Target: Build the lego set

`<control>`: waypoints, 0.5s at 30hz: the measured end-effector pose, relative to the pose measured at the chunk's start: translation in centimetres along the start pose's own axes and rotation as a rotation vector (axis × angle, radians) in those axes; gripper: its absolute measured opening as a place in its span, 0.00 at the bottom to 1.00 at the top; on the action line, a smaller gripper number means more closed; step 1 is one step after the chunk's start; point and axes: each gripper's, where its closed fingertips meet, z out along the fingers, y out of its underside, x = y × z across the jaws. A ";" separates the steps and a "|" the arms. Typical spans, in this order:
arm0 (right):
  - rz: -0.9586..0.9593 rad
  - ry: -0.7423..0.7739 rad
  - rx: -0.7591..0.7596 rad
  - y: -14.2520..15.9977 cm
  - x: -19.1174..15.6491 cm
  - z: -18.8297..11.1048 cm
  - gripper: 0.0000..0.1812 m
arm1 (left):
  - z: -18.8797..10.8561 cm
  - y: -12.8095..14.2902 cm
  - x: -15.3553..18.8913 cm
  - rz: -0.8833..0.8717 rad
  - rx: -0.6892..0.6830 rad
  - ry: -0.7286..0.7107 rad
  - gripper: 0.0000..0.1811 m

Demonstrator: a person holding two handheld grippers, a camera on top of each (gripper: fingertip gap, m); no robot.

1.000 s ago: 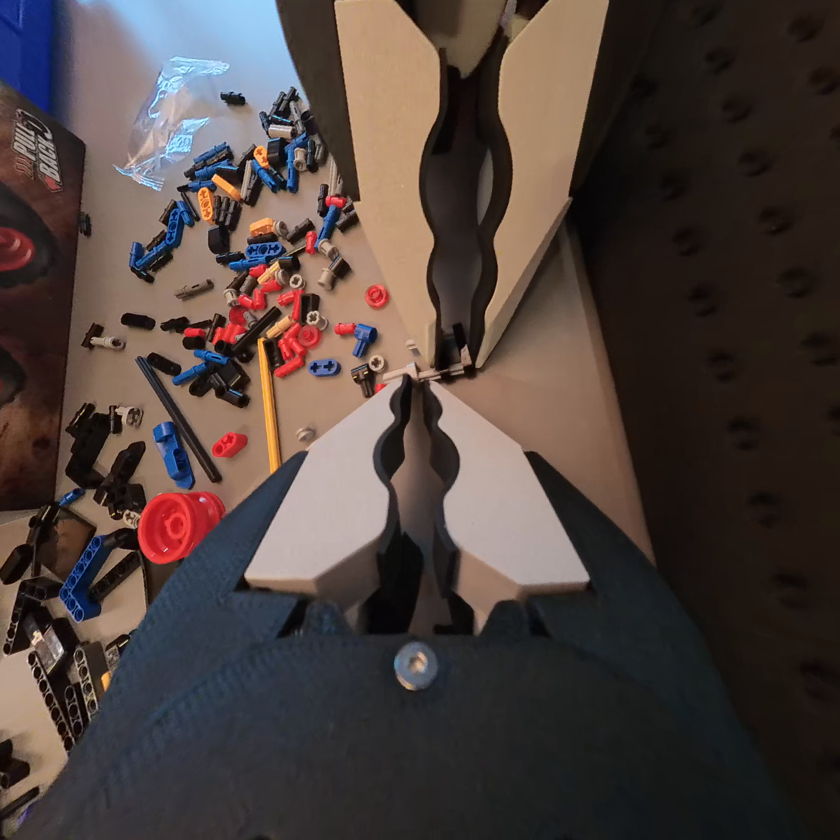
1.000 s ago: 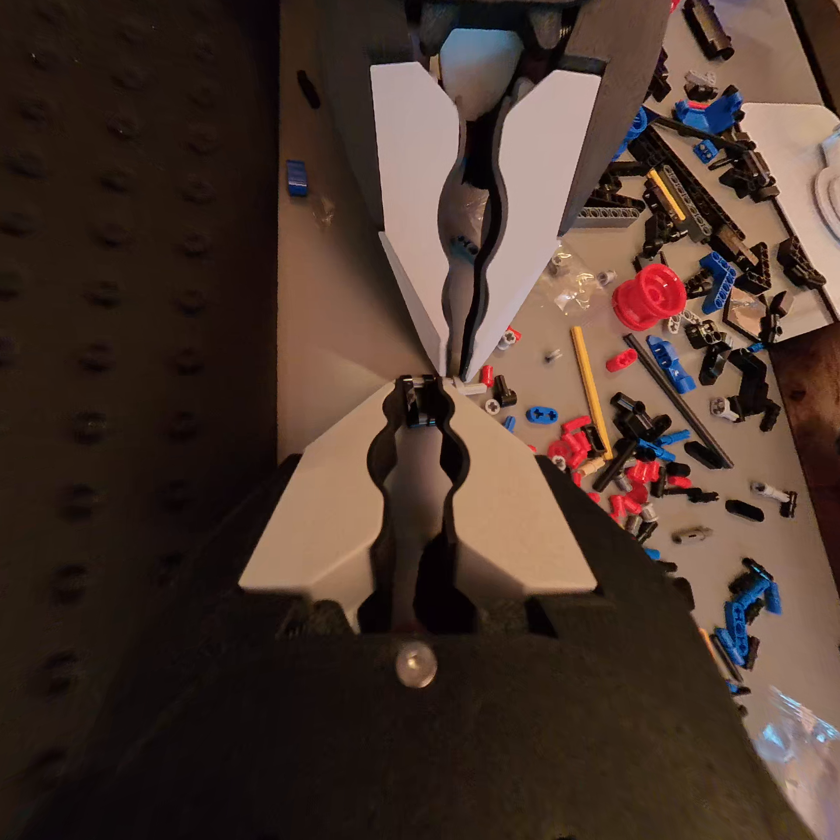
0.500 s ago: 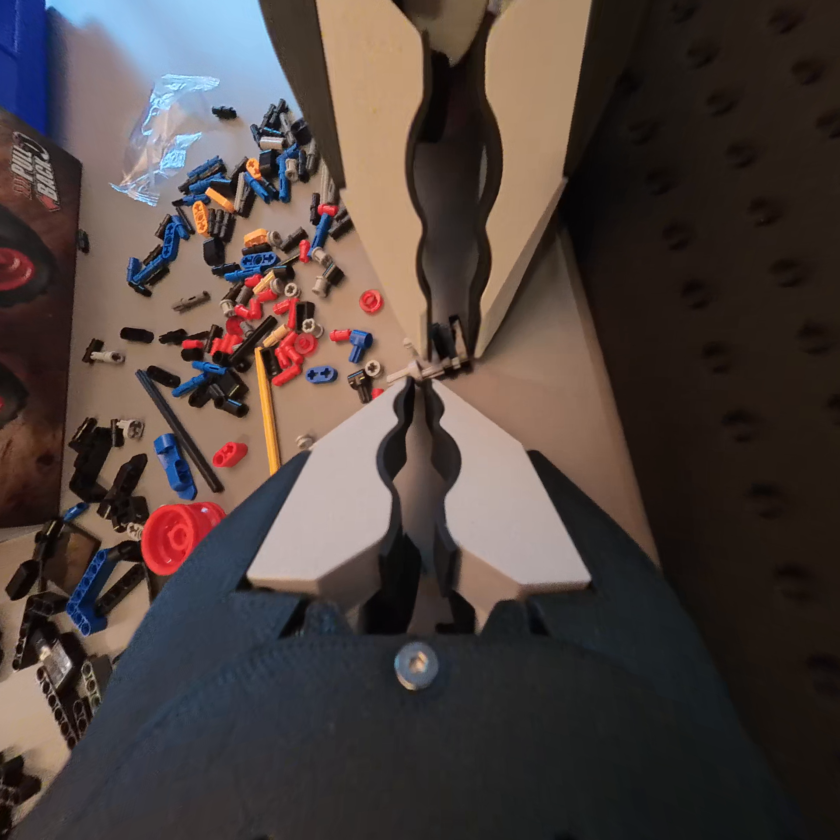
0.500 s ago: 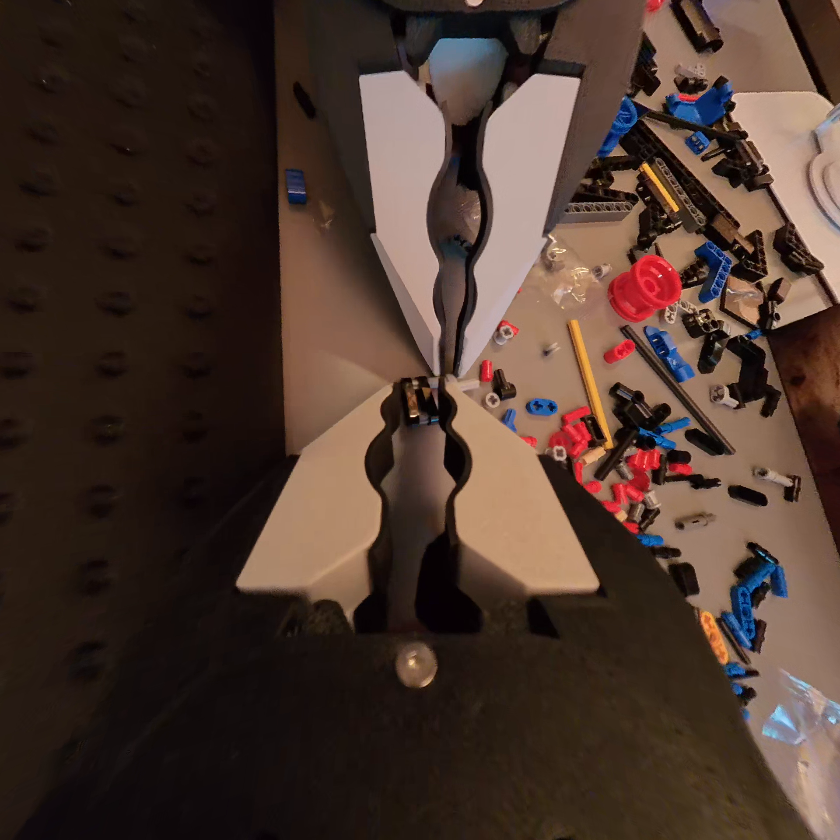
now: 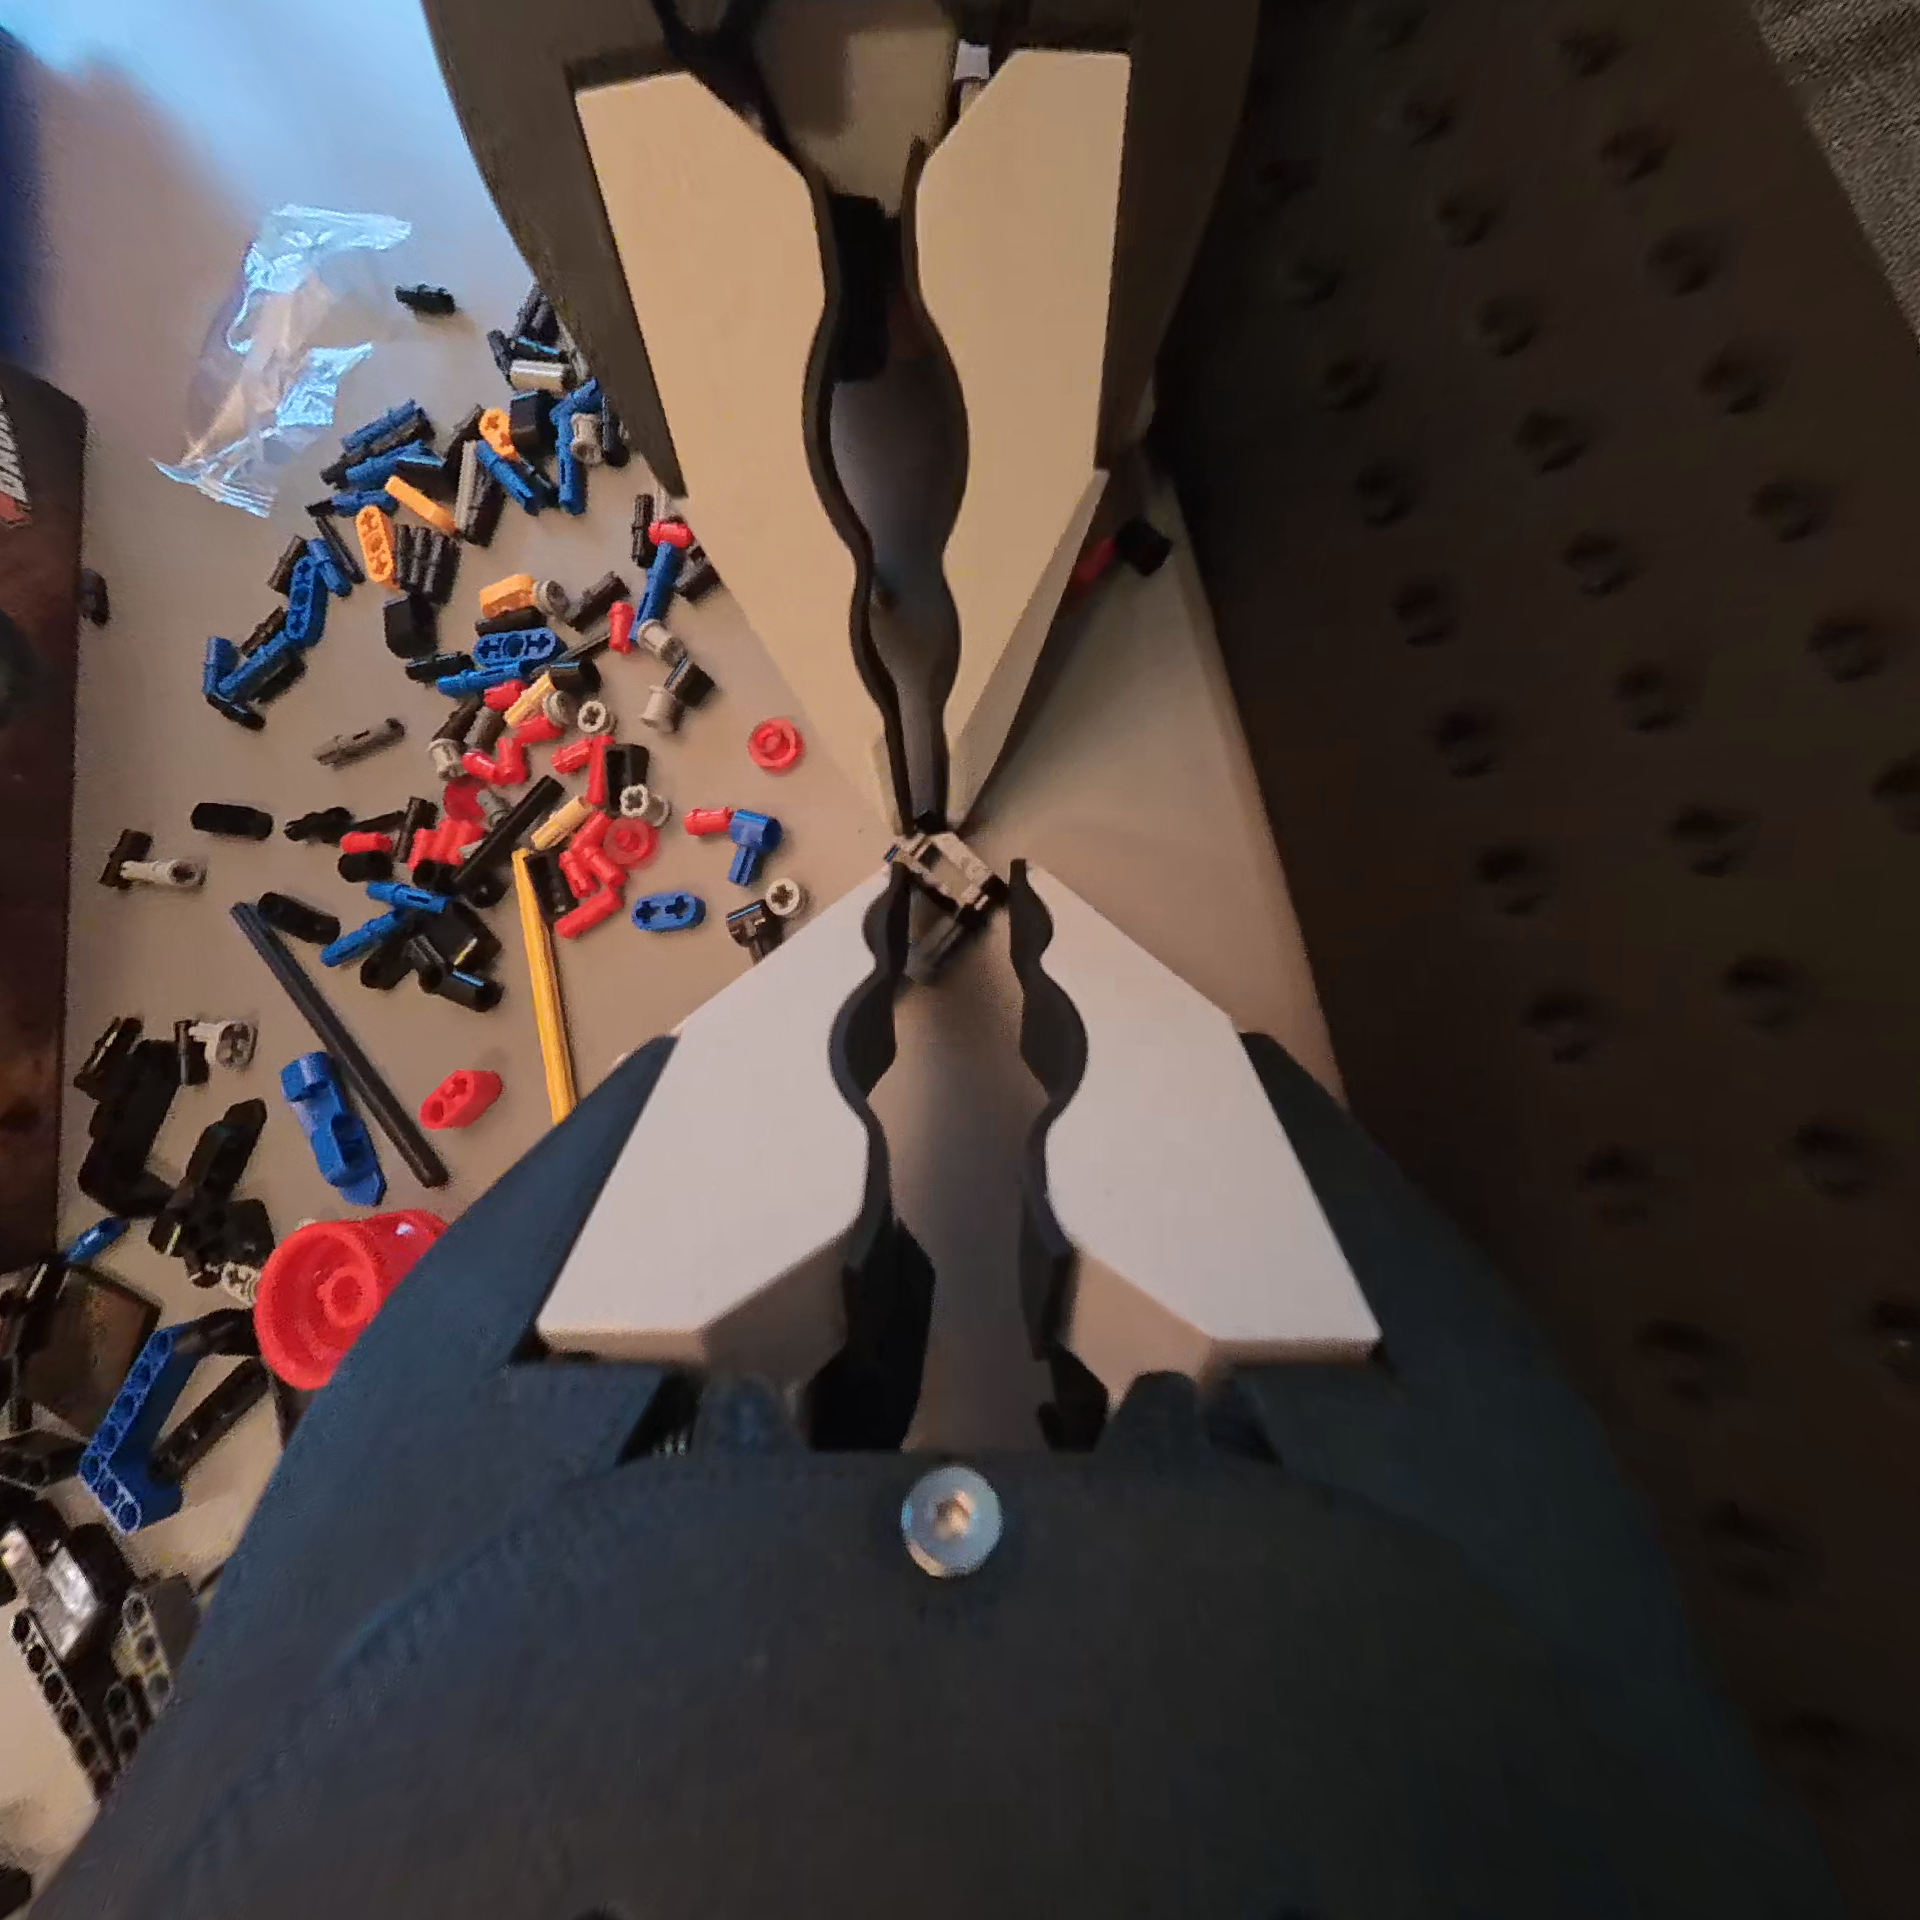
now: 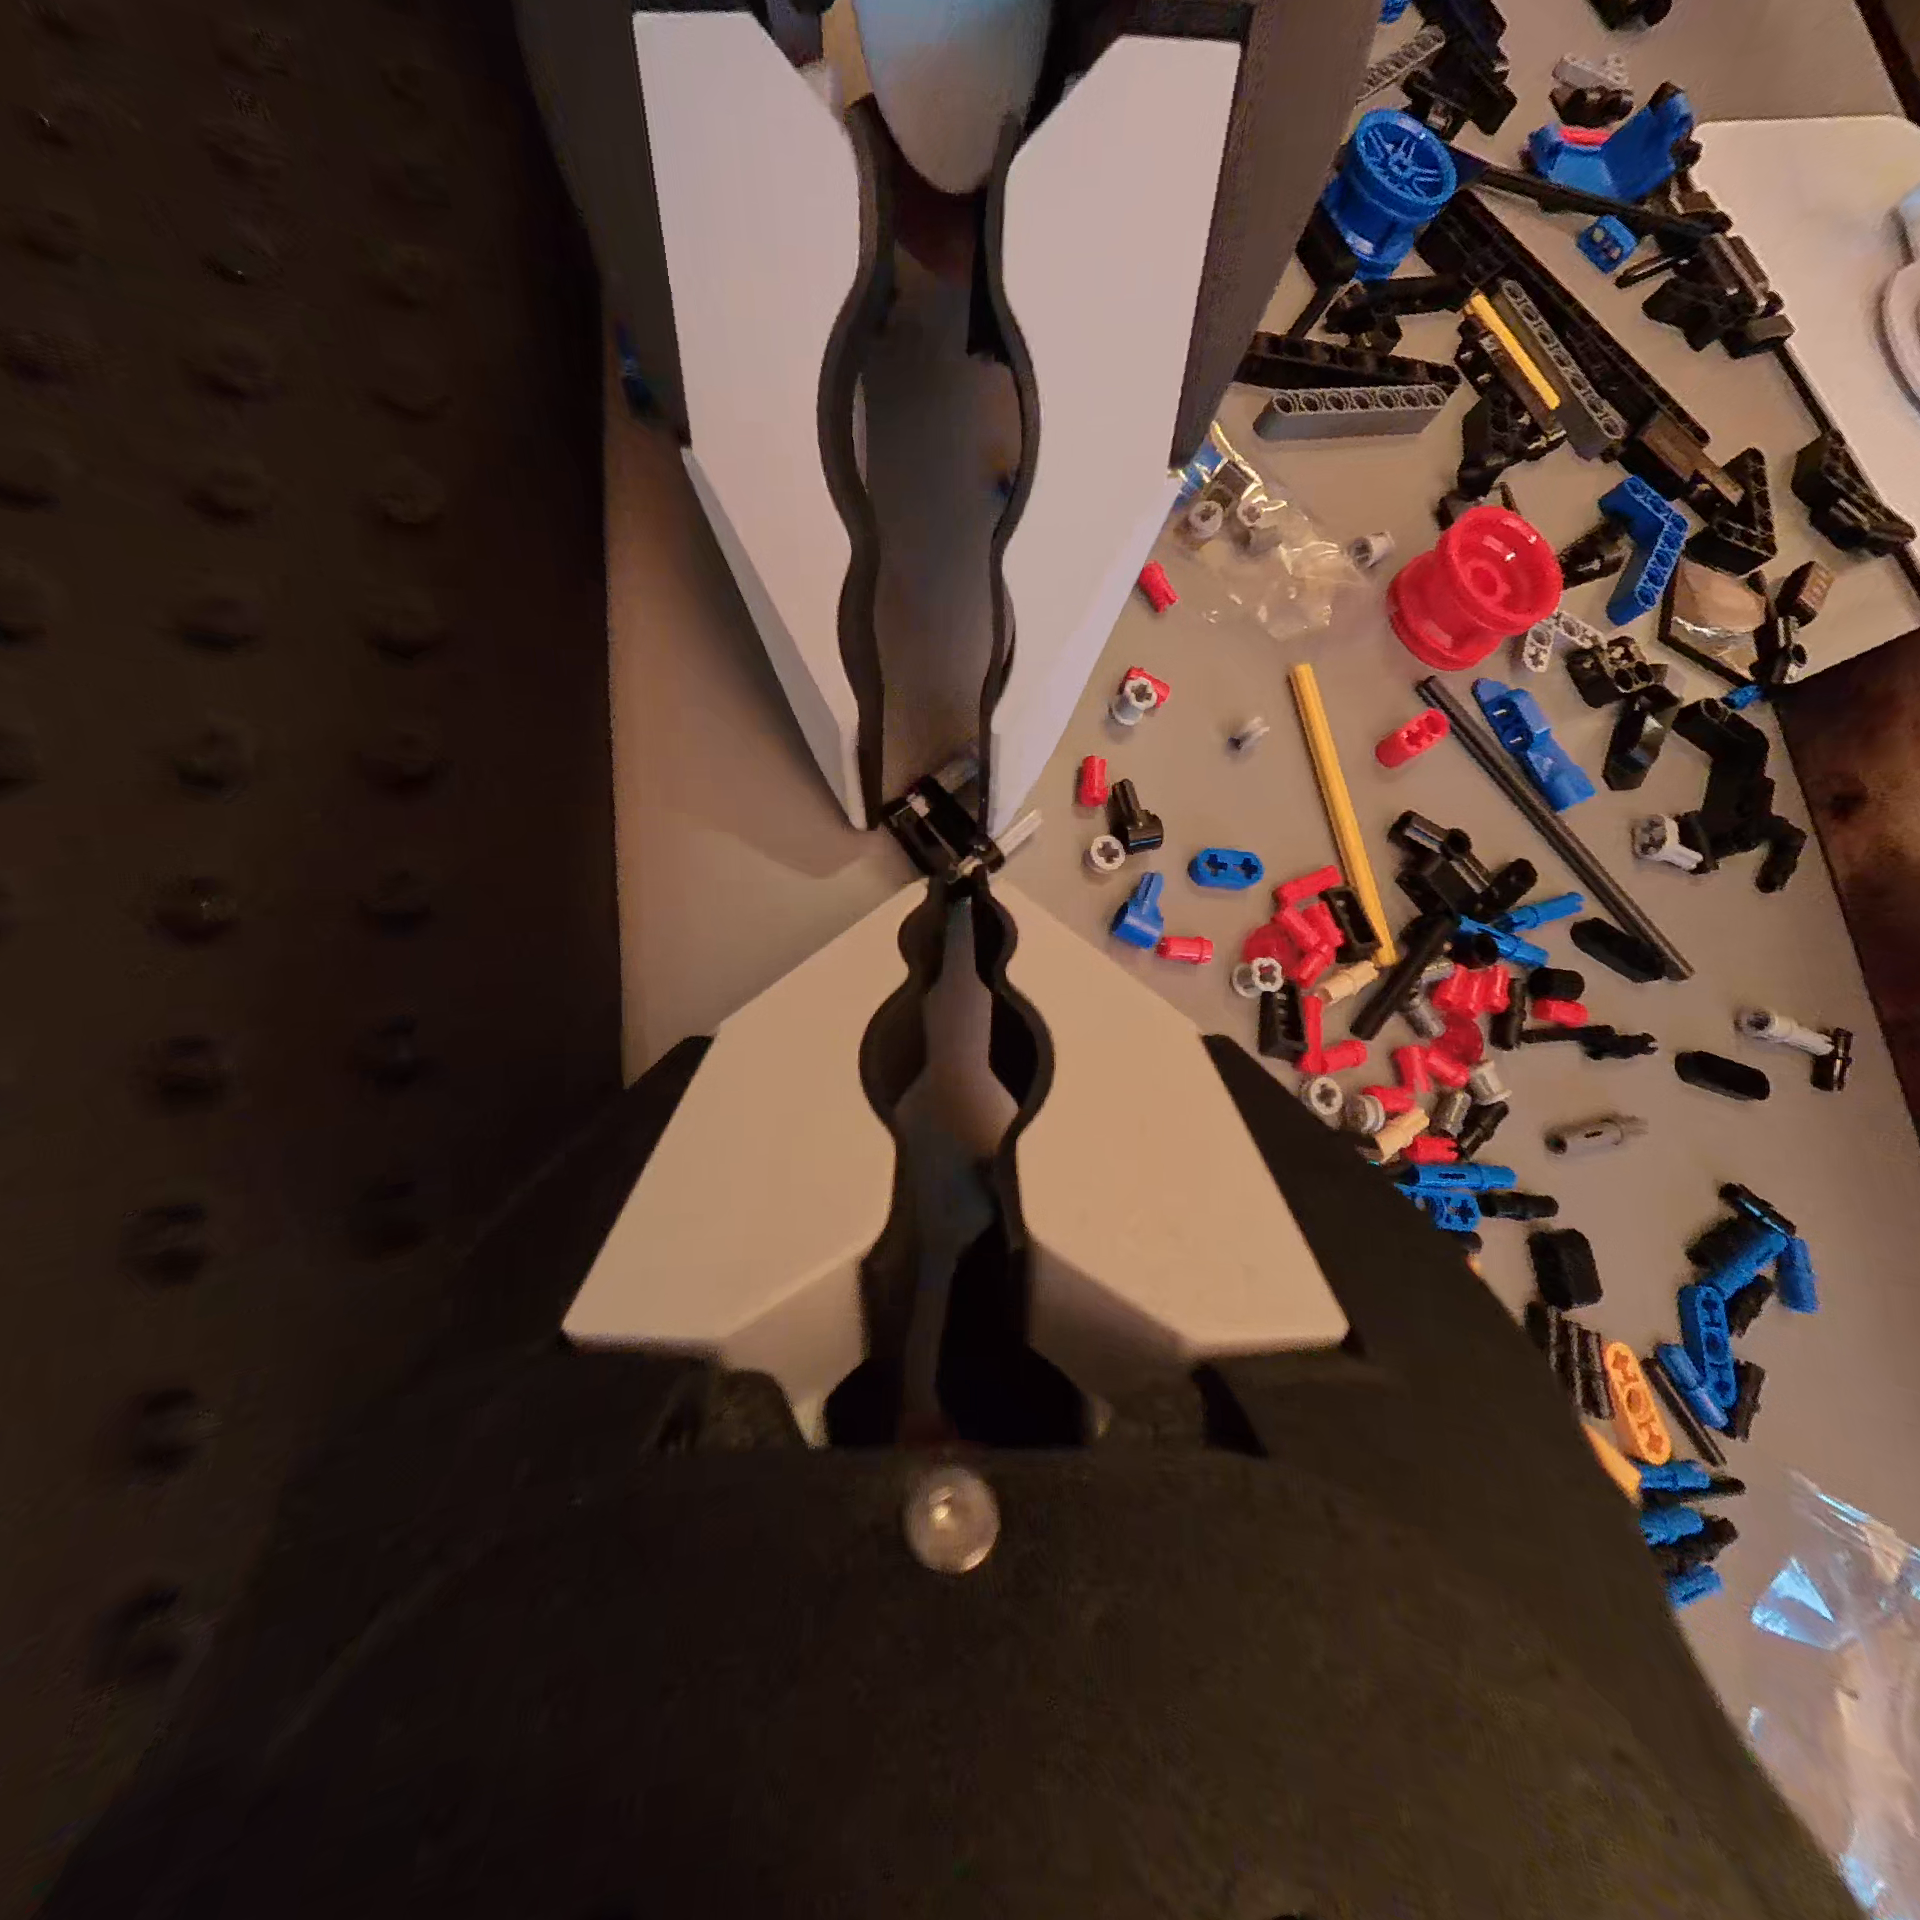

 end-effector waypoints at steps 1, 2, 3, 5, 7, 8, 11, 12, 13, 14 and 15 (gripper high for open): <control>0.003 -0.003 0.002 0.0 0.0 0.0 0.02 | 0.0 0.0 0.0 -0.006 -0.002 0.003 0.10; 0.004 -0.004 0.003 0.0 0.0 0.0 0.03 | 0.0 0.0 0.0 -0.009 0.004 0.001 0.09; 0.003 -0.005 0.004 0.0 0.0 0.0 0.03 | 0.0 0.0 0.0 -0.014 0.010 0.001 0.09; 0.006 -0.017 0.005 -0.1 0.0 0.0 0.05 | 0.0 0.0 0.0 -0.017 0.014 0.011 0.09; 0.005 -0.044 0.009 0.0 -0.1 -0.1 0.05 | 0.0 0.0 0.1 -0.002 0.023 0.026 0.09; 0.007 -0.062 0.014 0.0 -0.3 -0.1 0.05 | 0.0 0.0 0.2 0.014 0.029 0.038 0.09; 0.015 -0.089 0.016 0.1 0.0 -0.3 0.10 | -0.1 0.0 0.4 0.007 0.052 0.082 0.08; 0.025 -0.098 0.022 0.1 0.1 -0.3 0.11 | -0.1 -0.1 0.4 0.010 0.053 0.088 0.08; 0.032 -0.112 0.026 0.2 0.1 -0.3 0.11 | -0.1 -0.1 0.5 0.019 0.055 0.093 0.08; 0.026 -0.121 0.029 0.1 -0.1 -0.4 0.11 | 0.0 -0.2 0.6 0.022 0.057 0.095 0.08; 0.020 -0.131 0.025 0.1 -0.2 -0.3 0.10 | 0.0 -0.2 0.6 0.020 0.061 0.098 0.08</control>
